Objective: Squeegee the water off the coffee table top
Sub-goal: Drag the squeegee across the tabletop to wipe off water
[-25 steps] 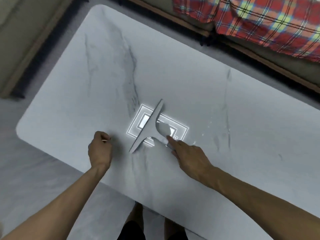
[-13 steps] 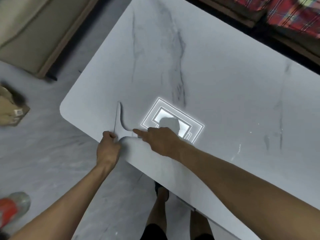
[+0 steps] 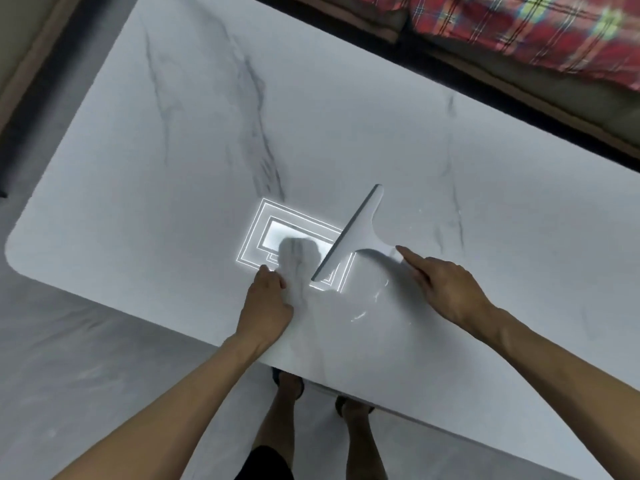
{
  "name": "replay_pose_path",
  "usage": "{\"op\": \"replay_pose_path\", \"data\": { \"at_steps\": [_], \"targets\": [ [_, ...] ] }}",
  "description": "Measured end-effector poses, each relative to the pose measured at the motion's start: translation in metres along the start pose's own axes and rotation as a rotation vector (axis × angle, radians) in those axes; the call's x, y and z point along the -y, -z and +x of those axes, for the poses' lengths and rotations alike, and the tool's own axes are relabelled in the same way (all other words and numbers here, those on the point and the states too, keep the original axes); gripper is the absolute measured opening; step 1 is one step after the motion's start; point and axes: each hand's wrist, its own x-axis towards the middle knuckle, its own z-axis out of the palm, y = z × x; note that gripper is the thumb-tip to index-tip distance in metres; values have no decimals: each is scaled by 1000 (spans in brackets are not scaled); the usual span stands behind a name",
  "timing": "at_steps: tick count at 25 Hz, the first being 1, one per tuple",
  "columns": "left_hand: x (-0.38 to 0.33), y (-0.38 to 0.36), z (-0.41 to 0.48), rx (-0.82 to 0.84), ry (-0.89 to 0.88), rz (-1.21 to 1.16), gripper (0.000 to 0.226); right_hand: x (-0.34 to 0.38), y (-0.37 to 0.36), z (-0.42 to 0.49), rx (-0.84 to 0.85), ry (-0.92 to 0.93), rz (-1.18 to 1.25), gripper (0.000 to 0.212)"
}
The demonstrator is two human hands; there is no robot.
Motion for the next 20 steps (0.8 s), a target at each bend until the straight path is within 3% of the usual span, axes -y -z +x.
{"op": "replay_pose_path", "data": {
  "at_steps": [4,9,15,20],
  "targets": [
    [-32,-55,-9,125,-63,166,25,-73,-8,-55,-15,-124,34,43],
    [-45,-93,-15,115,-28,344,28,-129,-16,-106,-20,-207,57,44],
    [-56,-104,-44,-114,86,54,30,-168,-6,-145,-54,-253,28,42],
    [-52,-104,-66,-261,226,-122,39,-117,-9,-123,-46,-35,183,28]
  ]
}}
